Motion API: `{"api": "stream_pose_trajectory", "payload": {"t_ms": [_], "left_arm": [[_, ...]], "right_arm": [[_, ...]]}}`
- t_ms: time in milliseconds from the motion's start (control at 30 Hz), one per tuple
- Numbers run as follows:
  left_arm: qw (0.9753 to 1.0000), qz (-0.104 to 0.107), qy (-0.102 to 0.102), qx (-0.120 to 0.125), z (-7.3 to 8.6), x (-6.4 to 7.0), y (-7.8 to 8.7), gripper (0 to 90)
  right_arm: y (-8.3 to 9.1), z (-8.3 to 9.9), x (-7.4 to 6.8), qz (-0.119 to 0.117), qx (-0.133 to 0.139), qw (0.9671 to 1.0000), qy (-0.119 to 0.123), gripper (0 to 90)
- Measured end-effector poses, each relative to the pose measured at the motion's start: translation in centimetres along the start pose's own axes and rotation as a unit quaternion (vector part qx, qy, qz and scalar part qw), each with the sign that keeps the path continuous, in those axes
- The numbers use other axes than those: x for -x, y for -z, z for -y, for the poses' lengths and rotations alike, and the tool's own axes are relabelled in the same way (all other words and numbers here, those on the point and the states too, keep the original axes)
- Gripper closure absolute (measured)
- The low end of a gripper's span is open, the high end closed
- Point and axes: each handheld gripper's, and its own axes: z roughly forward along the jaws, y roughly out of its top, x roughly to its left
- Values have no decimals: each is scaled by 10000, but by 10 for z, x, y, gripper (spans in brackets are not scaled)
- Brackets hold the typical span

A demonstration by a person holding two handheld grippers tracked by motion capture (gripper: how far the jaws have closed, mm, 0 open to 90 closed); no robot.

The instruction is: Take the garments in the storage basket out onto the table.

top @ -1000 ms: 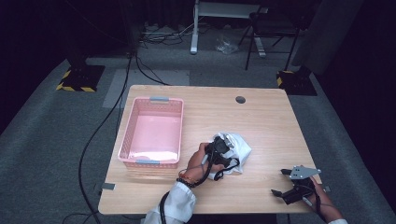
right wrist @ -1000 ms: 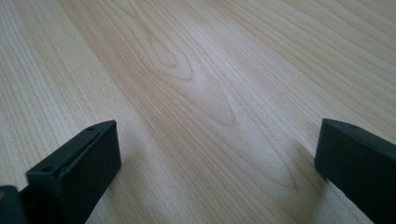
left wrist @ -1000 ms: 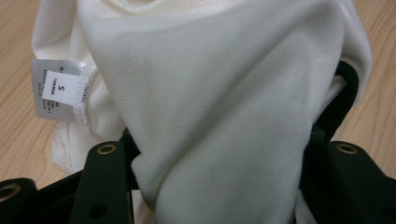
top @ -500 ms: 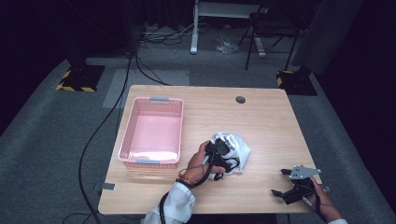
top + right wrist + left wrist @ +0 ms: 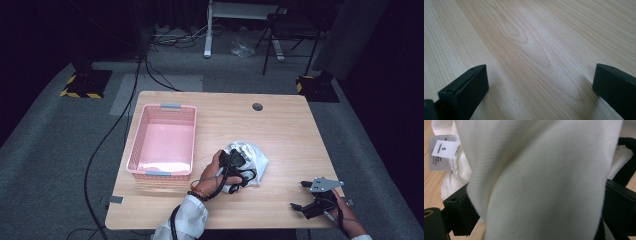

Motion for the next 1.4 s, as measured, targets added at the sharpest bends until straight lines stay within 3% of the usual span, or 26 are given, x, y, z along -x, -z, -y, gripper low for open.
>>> {"api": "stream_pose_trajectory", "payload": {"t_ms": [367,533,1000,1400], "left_arm": [[9998,-62,-105,-174,-2,2,3,36],[9994,-68,-248,-247,-4,5,7,37],[9986,-100,-432,-298,-1,6,13,42],[9971,-234,-667,-275,5,9,36,41]], "right_arm": [[0,0,0,1,-1,10000,-3,5],[0,0,0,1,-1,10000,-3,5],[0,0,0,-2,-1,10000,-1,5],[0,0,0,-2,-2,10000,0,5]]}}
